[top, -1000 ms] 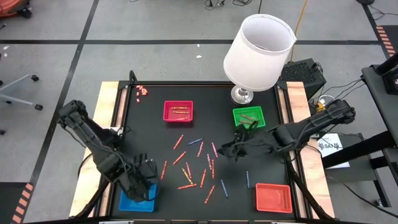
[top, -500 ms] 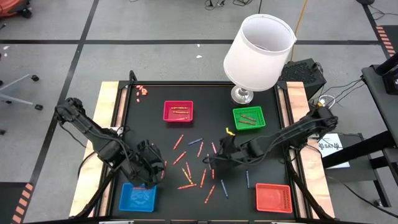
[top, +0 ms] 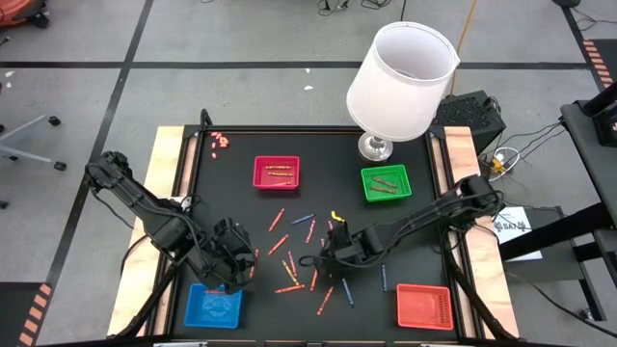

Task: Sort crayons
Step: Put the orange crayon into the blue basket

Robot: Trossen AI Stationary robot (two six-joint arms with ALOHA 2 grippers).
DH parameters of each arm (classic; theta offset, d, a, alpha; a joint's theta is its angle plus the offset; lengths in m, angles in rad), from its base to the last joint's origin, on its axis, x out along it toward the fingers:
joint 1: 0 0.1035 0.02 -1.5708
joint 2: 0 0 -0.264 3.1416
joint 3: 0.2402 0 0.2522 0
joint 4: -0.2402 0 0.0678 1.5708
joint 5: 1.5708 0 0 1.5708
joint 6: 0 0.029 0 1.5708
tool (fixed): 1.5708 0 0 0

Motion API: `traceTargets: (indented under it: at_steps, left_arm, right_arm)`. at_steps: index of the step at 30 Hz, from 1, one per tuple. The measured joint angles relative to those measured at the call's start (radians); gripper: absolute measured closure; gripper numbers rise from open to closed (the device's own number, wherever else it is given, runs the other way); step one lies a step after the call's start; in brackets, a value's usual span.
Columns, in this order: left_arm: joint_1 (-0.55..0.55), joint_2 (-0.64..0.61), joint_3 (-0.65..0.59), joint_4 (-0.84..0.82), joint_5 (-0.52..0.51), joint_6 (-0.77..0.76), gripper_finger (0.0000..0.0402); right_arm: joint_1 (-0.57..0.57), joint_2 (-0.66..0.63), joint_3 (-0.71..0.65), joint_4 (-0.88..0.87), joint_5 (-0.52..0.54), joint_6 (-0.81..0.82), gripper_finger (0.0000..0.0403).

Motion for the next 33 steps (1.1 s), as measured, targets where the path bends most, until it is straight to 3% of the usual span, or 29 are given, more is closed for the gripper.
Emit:
traceTargets:
  at_steps: [13, 25, 33]
  left_arm:
    - [0.000, 0.000, 0.000, 0.000, 0.000, 0.023, 0.0249]
    - [0.000, 0.000, 0.000, -0.001, 0.002, 0.046, 0.0249]
    - [0.000, 0.000, 0.000, -0.003, 0.004, 0.049, 0.0249]
  right_arm:
    - [-0.005, 0.103, 0.000, 0.044, -0.004, -0.016, 0.0253]
    - [-0.006, 0.105, 0.000, -0.041, 0.000, -0.072, 0.0293]
    - [-0.006, 0.102, 0.000, 0.055, -0.007, -0.015, 0.0296]
